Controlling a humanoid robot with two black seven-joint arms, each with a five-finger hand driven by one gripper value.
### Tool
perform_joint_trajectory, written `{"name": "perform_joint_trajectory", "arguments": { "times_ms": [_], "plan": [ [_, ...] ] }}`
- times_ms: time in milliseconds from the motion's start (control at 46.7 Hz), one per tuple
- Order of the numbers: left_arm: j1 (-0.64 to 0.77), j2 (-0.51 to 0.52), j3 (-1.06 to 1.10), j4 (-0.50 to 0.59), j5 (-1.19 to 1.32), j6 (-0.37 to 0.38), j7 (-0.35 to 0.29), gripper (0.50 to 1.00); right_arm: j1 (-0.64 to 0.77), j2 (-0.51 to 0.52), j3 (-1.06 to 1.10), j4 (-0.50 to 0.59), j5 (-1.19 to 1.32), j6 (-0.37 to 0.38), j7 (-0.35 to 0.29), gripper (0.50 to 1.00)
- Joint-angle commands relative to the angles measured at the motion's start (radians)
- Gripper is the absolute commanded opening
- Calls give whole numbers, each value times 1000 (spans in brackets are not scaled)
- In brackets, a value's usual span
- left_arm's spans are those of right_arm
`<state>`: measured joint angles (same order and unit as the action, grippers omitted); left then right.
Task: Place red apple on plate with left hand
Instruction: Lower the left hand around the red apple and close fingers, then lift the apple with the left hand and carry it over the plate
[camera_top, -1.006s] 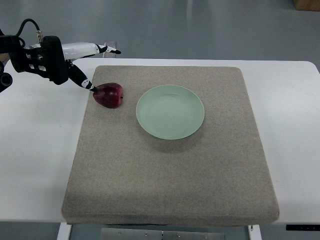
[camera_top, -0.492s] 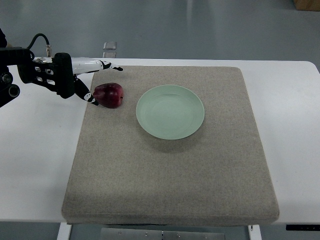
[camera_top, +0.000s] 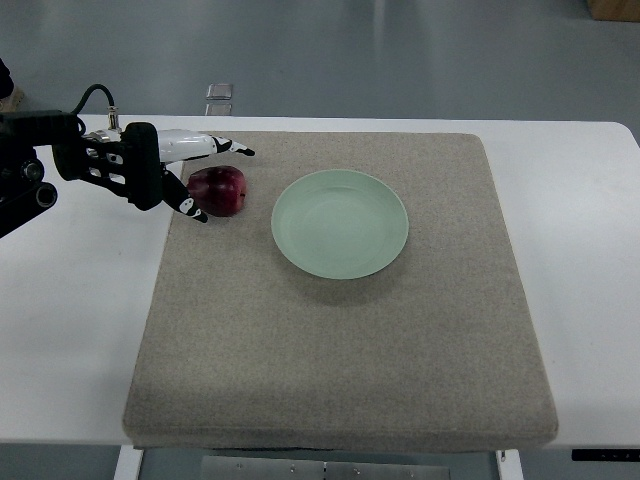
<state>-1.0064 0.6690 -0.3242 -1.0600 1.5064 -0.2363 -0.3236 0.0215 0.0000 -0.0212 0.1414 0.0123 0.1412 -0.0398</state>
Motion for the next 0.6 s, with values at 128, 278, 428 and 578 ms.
{"name": "perform_joint_trajectory", "arguments": {
  "times_ms": [128, 278, 428, 578],
  "plan": [
    [12, -16, 7, 3, 2, 2, 0, 975, 0, 0, 0, 0, 0, 0, 0, 930],
    [11, -23, 27, 14, 3, 2, 0, 939, 0, 0, 0, 0, 0, 0, 0, 930],
    [9, -26, 28, 31, 23, 2, 0, 900, 0, 0, 0, 0, 0, 0, 0, 930],
    [9, -31, 28, 48, 52, 5, 0, 853, 0, 0, 0, 0, 0, 0, 0, 930]
  ]
}}
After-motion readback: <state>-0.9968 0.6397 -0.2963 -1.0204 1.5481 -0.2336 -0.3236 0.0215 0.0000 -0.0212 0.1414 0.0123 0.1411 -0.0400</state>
